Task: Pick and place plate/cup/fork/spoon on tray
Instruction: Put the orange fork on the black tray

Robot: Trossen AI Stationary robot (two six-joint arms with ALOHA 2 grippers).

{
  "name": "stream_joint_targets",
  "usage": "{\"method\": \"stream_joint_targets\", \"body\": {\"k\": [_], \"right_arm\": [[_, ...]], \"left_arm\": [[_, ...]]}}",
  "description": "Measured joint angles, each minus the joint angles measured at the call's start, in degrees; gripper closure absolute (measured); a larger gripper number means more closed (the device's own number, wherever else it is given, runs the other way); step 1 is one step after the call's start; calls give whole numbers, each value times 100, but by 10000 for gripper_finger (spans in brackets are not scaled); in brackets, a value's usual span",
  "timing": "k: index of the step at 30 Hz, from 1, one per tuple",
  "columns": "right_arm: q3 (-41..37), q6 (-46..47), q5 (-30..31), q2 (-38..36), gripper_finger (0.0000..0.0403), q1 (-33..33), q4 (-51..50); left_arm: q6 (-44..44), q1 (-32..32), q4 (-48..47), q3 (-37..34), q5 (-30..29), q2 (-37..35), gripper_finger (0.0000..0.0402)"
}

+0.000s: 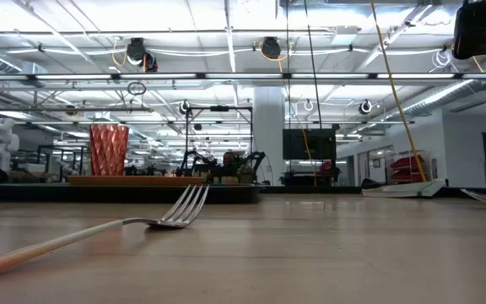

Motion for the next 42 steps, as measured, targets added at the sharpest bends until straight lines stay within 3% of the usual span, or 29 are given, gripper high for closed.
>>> {"method": "stream_joint_targets", "body": {"k": [4,8,13,18,25,30,33,39,42], "right_arm": [[0,0,18,0,273,0,27],[0,-2,92,2,273,2,27],[0,-4,164,2,273,0,38],[0,-23,164,2,273,0,38],[0,-109,152,2,273,0,56],[0,-107,145,2,273,-3,109],[0,-107,142,2,273,-4,170],[0,-157,145,2,273,-117,290],[0,-287,149,2,273,-232,476]], "left_arm": [[-503,-168,219,297,231,678,168],[-901,-340,-450,926,276,1284,167],[-1422,-347,-1600,1885,-295,1878,167],[-1545,-352,-2039,2577,-669,2256,167],[-2801,-346,-2663,2634,-941,2303,167],[-3666,-317,-3152,2632,-661,2305,167],[-3697,-289,-2923,2629,-306,2305,167],[-3472,-258,-2578,2629,-289,2305,167],[-4165,-181,-2718,2629,-340,2305,167]]}}
